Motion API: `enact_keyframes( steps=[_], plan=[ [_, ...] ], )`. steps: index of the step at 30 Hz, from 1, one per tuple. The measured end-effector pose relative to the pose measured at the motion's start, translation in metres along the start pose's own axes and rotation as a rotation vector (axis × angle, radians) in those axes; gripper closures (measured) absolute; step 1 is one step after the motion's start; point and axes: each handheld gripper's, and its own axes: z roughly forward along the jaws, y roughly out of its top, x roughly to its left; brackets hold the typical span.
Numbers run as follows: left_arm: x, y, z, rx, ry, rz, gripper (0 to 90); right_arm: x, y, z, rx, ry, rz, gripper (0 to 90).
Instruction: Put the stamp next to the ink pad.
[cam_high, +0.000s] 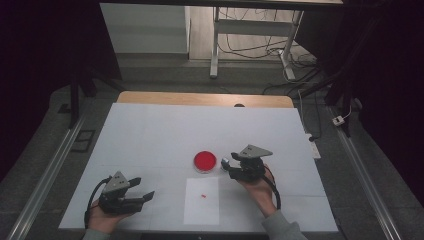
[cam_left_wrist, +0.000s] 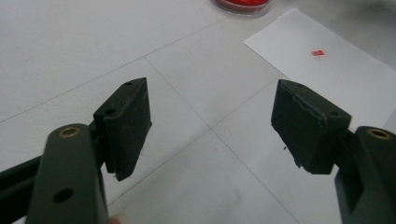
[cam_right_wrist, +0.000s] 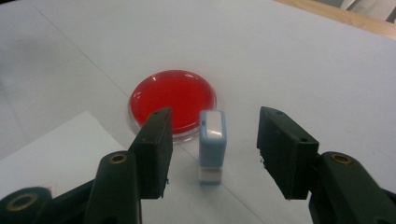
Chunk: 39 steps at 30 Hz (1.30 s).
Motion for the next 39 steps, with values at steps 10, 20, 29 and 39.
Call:
enact_keyframes(
  steps=[10, 20, 29, 39],
  plan=[
    [0.0, 0.0, 0.001, 0.0, -0.004, 0.002, 28.7, -0.004, -0.02, -0.043, -0.048, 0.005, -0.028, 44.2],
    [0.0, 0.0, 0.001, 0.0, -0.003, 0.0, 28.6, -0.014, -0.05, -0.08, -0.04, -0.03, -0.072, 44.1],
    [0.002, -0.001, 0.001, -0.005, 0.008, 0.001, 28.6, -0.028, -0.07, -0.102, -0.038, -0.053, -0.051, 44.3],
    [0.003, -0.001, 0.0, -0.009, 0.013, 0.004, 28.7, -0.03, -0.072, -0.103, -0.025, -0.054, -0.055, 44.5]
  ],
)
